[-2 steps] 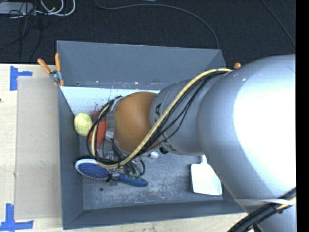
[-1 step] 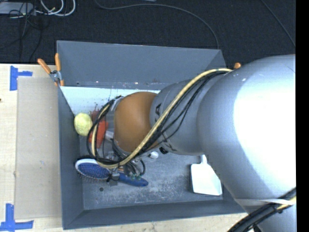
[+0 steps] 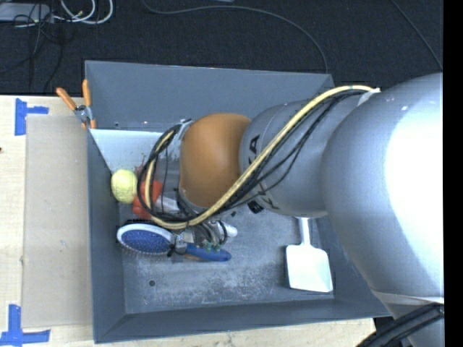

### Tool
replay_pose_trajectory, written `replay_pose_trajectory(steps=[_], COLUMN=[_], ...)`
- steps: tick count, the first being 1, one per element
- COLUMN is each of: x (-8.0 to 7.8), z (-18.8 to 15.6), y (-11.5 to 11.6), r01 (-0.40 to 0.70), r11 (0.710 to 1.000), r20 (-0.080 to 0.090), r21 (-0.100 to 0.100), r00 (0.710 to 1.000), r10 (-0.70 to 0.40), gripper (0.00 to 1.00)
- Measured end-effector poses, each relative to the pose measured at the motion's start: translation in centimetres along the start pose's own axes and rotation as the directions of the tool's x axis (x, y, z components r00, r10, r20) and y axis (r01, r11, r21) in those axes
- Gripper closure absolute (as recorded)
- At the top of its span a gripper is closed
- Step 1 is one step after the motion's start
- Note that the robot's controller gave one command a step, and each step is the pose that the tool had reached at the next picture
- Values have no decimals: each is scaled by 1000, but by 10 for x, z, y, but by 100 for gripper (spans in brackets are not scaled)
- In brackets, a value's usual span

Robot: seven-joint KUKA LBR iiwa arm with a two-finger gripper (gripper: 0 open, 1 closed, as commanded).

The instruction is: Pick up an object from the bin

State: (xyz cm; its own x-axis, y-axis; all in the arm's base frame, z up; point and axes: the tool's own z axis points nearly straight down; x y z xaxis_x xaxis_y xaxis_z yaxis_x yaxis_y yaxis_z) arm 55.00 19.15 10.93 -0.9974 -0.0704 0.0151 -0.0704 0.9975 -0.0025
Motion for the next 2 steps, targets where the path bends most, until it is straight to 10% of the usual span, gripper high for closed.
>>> replay_pose_trajectory(steps=[2], x=[-7], z=[-107], y=[-33], r01=[18], r11=[1000], r20=[1], r21=[-1], r00=[1000], r10=[-18], gripper=[100])
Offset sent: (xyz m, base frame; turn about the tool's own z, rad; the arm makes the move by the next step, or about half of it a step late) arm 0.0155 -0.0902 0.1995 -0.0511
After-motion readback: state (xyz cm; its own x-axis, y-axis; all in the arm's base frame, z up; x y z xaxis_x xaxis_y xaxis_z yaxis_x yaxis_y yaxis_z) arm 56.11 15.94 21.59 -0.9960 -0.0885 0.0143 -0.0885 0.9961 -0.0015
